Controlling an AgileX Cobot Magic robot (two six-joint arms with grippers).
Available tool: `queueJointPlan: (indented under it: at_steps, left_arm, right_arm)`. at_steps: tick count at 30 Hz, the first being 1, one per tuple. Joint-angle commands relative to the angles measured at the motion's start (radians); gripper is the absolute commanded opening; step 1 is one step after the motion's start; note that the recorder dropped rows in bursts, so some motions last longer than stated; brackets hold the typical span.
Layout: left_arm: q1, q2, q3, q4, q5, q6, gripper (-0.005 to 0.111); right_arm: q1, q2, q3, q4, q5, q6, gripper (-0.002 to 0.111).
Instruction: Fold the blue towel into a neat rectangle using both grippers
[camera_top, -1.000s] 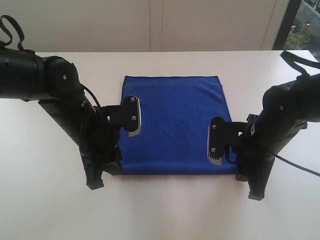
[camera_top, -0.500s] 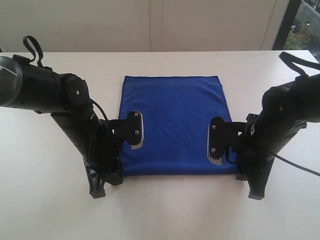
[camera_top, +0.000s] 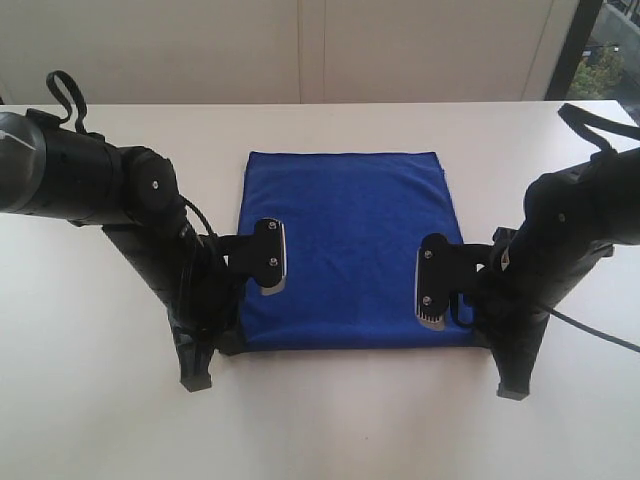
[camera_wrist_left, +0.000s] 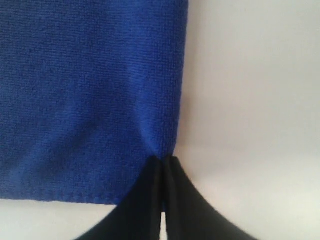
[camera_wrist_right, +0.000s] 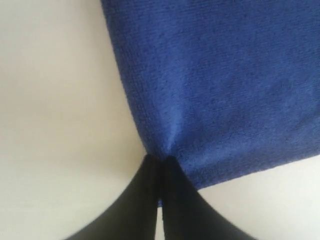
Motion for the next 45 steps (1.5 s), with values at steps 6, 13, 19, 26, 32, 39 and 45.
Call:
queueJointPlan:
  at_steps: [6, 13, 19, 26, 32, 39, 45]
  left_arm:
    - [0.002, -0.019, 0.009, 0.032, 0.062, -0.010, 0.000]
    - [0.002, -0.103, 0.009, 0.046, 0.159, -0.089, 0.000]
    - [0.002, -0.136, 0.009, 0.053, 0.294, -0.143, 0.000]
    - [0.002, -0.160, 0.009, 0.044, 0.373, -0.191, 0.000]
    - [0.001, -0.208, 0.009, 0.039, 0.336, -0.198, 0.000]
    - [0.001, -0.259, -0.007, 0.063, 0.234, -0.233, 0.000]
    - [0.001, -0.257, -0.074, 0.106, 0.200, -0.259, 0.000]
  right_arm:
    - [0.006, -0.015, 0.003, -0.007, 0.015, -0.008, 0.000]
    - [0.047, -0.084, 0.003, -0.007, 0.119, 0.033, 0.000]
    - [0.113, -0.115, 0.004, -0.007, 0.274, 0.132, 0.000]
    - [0.183, -0.180, 0.049, -0.005, 0.304, 0.146, 0.000]
    - [0.183, -0.271, 0.049, -0.083, 0.202, 0.305, 0.000]
    - [0.183, -0.312, 0.004, -0.224, 0.202, 0.403, 0.000]
    - [0.172, -0.312, -0.052, -0.349, 0.196, 0.516, 0.000]
